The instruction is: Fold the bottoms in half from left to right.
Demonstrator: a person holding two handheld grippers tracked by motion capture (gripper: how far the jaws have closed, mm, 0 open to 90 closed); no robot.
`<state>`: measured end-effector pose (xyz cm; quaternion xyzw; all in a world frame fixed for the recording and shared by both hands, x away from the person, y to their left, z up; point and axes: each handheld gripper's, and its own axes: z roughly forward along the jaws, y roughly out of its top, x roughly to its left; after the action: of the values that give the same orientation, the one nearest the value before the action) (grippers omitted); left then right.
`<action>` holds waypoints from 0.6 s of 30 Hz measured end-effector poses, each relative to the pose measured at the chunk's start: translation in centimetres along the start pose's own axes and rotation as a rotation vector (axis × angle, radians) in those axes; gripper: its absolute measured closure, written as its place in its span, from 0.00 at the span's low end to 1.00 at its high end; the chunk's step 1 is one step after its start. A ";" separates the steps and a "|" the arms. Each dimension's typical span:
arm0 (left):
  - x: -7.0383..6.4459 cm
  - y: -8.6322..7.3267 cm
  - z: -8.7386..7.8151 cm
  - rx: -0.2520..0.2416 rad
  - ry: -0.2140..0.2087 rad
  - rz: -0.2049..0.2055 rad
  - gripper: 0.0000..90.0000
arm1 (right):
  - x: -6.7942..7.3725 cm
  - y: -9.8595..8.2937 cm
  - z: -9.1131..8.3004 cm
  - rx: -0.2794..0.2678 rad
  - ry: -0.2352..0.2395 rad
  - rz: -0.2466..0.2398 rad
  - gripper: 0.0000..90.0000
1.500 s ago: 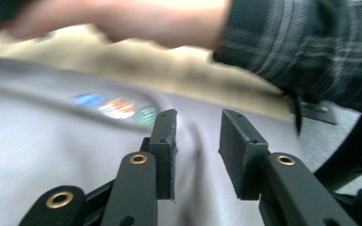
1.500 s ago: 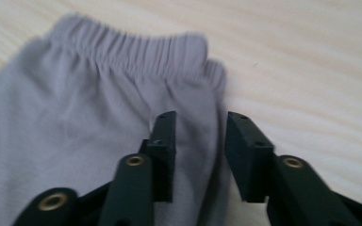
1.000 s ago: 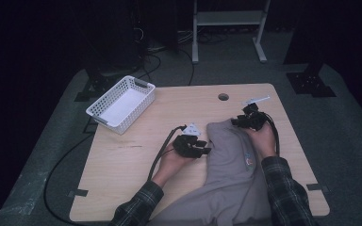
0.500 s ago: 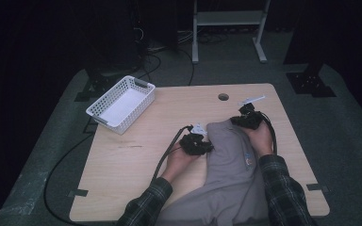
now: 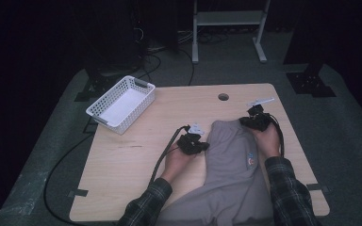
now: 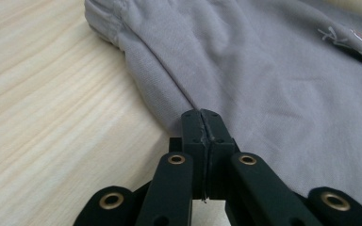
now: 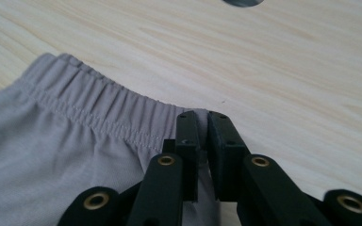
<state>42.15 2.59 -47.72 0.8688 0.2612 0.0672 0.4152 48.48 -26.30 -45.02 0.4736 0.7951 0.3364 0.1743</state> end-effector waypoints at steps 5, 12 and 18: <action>-0.1 0.2 -0.7 -0.036 -0.022 -0.041 0.75 | 0.2 0.1 0.0 -0.015 0.004 0.006 0.75; -1.7 0.6 0.0 0.028 0.022 -0.005 0.54 | -0.4 0.1 -1.9 -0.062 0.004 0.043 0.65; -1.8 0.6 0.4 0.054 0.090 0.030 0.74 | 1.1 -0.9 -3.7 -0.055 0.058 -0.015 0.60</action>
<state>40.96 1.07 -47.38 0.8796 0.2681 0.1054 0.3785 45.13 -27.03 -42.97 0.4527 0.7937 0.3706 0.1668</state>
